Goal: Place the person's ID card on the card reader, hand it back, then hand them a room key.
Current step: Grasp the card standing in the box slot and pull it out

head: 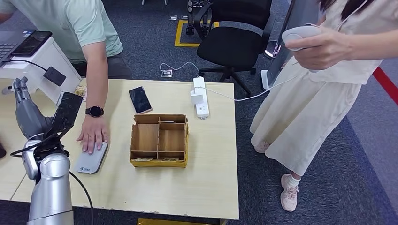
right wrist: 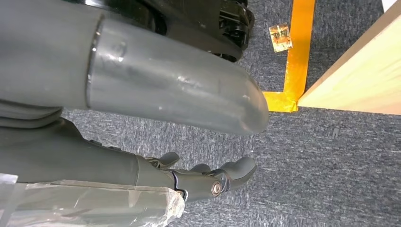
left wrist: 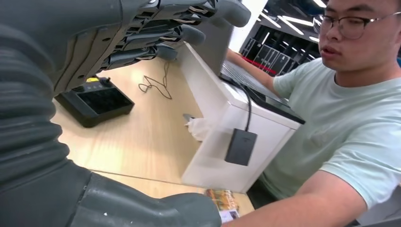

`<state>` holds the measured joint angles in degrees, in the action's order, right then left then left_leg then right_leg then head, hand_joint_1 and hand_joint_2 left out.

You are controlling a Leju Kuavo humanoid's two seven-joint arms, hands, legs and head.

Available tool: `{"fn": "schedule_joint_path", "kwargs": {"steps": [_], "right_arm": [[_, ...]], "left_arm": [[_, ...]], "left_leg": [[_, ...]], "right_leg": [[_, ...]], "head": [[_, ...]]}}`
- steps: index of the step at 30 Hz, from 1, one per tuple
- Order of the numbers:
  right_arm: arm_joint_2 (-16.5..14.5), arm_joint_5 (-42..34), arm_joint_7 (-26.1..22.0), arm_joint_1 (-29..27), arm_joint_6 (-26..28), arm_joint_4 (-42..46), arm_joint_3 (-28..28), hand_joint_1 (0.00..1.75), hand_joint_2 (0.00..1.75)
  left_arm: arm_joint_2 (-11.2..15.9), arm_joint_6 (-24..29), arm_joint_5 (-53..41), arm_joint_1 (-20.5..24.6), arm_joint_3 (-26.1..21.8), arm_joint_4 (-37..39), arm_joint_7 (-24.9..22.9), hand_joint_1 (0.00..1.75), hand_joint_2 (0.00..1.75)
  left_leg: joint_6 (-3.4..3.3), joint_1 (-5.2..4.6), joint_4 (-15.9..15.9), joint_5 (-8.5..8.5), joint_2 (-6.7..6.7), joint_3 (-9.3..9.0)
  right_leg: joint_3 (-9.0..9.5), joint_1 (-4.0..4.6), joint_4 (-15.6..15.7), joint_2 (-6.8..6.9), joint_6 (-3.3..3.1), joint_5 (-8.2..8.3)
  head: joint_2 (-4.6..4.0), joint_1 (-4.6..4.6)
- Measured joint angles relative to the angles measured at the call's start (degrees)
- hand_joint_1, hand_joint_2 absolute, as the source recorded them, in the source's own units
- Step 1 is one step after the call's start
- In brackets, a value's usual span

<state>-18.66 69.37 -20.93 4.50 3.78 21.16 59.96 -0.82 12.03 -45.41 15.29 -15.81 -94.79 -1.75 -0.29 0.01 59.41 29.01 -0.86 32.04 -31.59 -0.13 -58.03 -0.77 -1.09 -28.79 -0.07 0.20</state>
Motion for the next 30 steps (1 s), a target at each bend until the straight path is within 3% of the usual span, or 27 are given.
{"fn": "schedule_joint_path", "kwargs": {"steps": [7,15,30], "right_arm": [[0.0,-0.5,-0.3,-0.2,-0.1,0.9,0.0,0.00,0.00],[0.0,-0.7,-0.6,-0.3,-0.1,1.4,0.0,0.00,0.00],[0.1,-2.5,-2.0,-0.7,-0.2,2.2,0.1,0.00,0.00]], "left_arm": [[0.9,0.1,-2.0,-5.3,-3.3,-3.5,2.7,0.00,1.75],[1.2,0.5,-3.0,-8.3,-4.9,-5.6,3.8,0.00,1.75],[1.6,-3.1,-5.6,-20.4,-5.5,-13.2,13.9,0.00,1.75]], "left_leg": [[0.00,0.00,0.0,0.00,-0.01,0.00],[0.00,0.00,0.0,0.00,-0.01,0.00],[-0.04,0.00,0.0,0.03,0.02,-0.01]], "right_leg": [[0.00,0.00,0.0,0.01,0.00,0.00],[0.02,0.00,0.0,0.02,0.00,0.00],[0.00,0.00,0.0,0.00,0.02,-0.04]], "head": [[0.00,0.01],[0.00,0.00],[0.00,-0.01]]}}
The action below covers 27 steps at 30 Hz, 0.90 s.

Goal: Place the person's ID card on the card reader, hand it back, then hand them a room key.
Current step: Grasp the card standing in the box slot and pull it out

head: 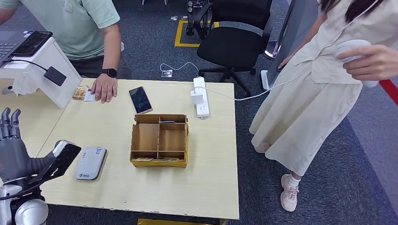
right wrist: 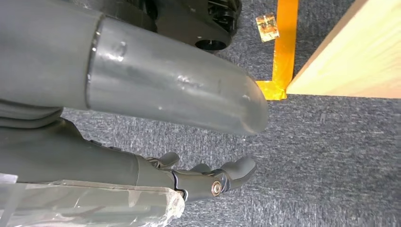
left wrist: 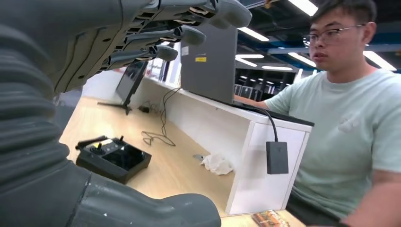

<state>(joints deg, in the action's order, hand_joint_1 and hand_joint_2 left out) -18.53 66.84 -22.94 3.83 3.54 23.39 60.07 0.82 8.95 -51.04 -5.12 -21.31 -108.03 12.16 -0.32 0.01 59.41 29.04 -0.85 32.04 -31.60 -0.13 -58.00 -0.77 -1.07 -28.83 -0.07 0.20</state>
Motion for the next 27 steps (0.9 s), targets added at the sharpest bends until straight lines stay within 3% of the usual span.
{"fn": "schedule_joint_path", "kwargs": {"steps": [7,12,27], "right_arm": [[0.1,-1.0,-0.9,-0.2,-0.4,0.3,0.5,0.00,0.00],[0.2,-1.2,-1.1,-0.2,-0.6,0.7,1.0,0.00,0.00],[0.2,-1.6,-1.7,0.6,-0.7,1.0,1.5,0.00,0.00]], "left_arm": [[0.6,0.2,-5.9,-7.0,1.9,-3.4,3.6,0.00,1.75],[0.1,0.4,-11.4,-9.9,5.2,-4.4,3.7,0.00,1.75],[-1.6,1.5,-19.5,-11.3,15.1,-3.5,0.0,0.00,1.75]], "left_leg": [[-0.01,0.00,0.0,0.01,-0.01,0.01],[-0.01,0.00,0.0,0.01,-0.01,0.01],[-0.01,0.00,0.0,0.01,-0.02,-0.01]], "right_leg": [[-0.02,0.00,0.0,0.01,0.00,-0.01],[0.00,0.00,0.0,0.03,0.01,-0.01],[0.00,0.00,0.0,0.03,0.01,-0.01]], "head": [[0.01,0.01],[0.02,0.00],[0.01,0.00]]}}
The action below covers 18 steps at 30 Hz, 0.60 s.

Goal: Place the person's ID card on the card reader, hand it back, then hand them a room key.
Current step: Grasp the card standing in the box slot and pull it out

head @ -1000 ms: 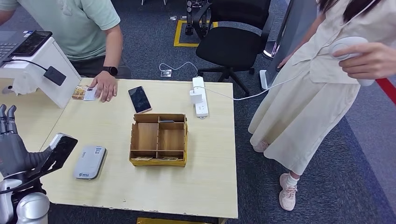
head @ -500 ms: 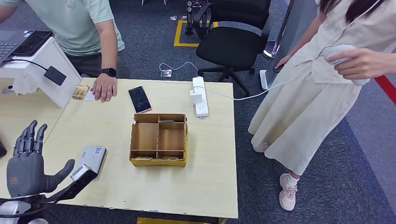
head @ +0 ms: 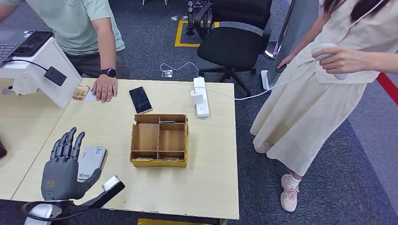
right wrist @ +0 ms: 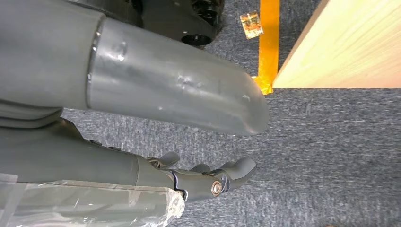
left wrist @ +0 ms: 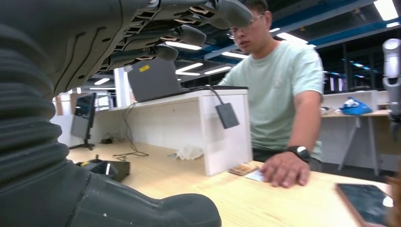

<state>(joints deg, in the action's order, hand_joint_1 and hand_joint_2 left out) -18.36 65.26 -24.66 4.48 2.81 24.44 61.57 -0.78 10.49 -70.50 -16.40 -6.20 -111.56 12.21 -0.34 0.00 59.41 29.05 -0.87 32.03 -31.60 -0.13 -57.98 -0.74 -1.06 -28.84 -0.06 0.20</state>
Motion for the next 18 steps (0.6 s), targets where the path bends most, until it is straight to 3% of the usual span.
{"fn": "schedule_joint_path", "kwargs": {"steps": [18], "right_arm": [[0.1,-0.8,0.0,0.6,0.0,0.5,0.1,0.00,0.00]], "left_arm": [[-1.9,1.6,-3.9,3.2,14.6,7.6,-2.6,0.00,1.75]], "left_leg": [[-0.01,-0.01,0.0,0.01,0.00,0.00]], "right_leg": [[0.00,-0.01,0.0,0.00,0.00,0.00]], "head": [[0.00,0.01]]}}
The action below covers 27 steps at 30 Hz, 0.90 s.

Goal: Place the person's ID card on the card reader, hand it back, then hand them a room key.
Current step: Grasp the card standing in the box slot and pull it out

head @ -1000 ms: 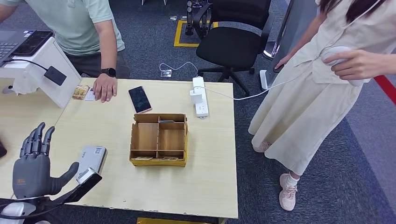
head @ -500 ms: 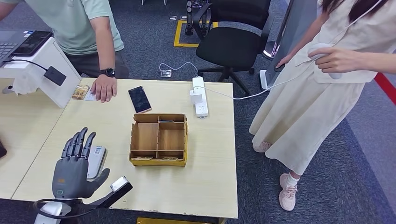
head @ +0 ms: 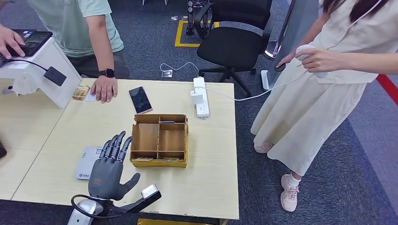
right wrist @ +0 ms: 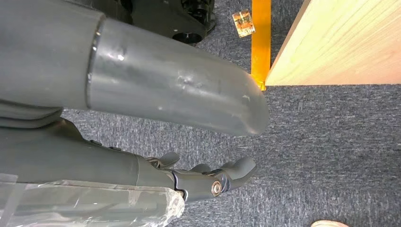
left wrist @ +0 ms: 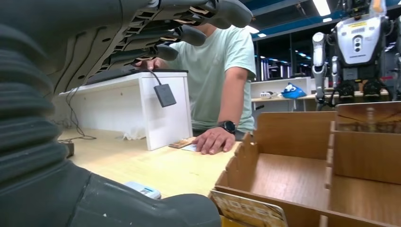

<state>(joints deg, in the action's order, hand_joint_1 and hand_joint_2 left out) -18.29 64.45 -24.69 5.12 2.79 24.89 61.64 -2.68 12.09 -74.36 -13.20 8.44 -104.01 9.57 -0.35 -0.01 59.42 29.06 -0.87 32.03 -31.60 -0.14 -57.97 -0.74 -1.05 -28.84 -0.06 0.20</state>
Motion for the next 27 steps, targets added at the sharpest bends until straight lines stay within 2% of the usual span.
{"fn": "schedule_joint_path", "kwargs": {"steps": [27], "right_arm": [[0.0,-0.3,0.3,0.2,0.0,0.4,0.0,0.00,0.00]], "left_arm": [[-0.3,-0.4,-3.9,6.5,4.7,8.9,-1.9,0.00,1.75]], "left_leg": [[0.00,0.00,0.0,0.00,0.00,-0.01]], "right_leg": [[0.00,0.00,0.0,0.00,0.01,0.01]], "head": [[0.00,0.00]]}}
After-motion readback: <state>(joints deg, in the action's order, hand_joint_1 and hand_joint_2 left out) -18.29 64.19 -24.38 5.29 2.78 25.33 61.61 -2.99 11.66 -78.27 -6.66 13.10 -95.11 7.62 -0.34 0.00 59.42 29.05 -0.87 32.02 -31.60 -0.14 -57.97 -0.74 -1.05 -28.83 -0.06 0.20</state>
